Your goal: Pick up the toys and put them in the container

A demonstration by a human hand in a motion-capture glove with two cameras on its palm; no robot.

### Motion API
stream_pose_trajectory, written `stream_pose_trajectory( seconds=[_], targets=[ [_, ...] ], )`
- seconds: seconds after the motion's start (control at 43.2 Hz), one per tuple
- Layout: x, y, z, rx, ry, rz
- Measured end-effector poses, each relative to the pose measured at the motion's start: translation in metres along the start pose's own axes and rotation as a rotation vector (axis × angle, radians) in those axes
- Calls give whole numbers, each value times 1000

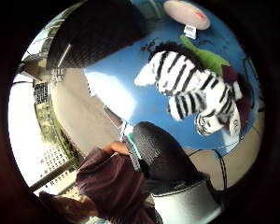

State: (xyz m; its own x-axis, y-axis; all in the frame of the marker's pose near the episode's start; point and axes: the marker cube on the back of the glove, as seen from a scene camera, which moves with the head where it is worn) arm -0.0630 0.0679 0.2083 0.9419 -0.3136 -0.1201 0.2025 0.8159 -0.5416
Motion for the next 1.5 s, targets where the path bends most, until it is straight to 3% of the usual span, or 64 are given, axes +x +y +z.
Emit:
stream_pose_trajectory(
  seconds=[0.162, 0.255, 0.394, 0.556, 0.718, 0.857, 1.065, 1.343, 1.505],
  targets=[
    [-10, -17, 54, -99, 62, 26],
    [-24, -25, 66, 3, 33, 37],
    [-20, -39, 62, 143, 171, 133],
    [-24, -59, 50, 77, 113, 145],
    [-20, -75, 51, 150, 178, 39],
    [-19, -81, 44, 169, 55, 16],
    [-10, -54, -30, 205, -235, -44],
    [6, -37, -186, 390, -139, 5],
    [-15, -46, -251, 450, -139, -40]
  ],
)
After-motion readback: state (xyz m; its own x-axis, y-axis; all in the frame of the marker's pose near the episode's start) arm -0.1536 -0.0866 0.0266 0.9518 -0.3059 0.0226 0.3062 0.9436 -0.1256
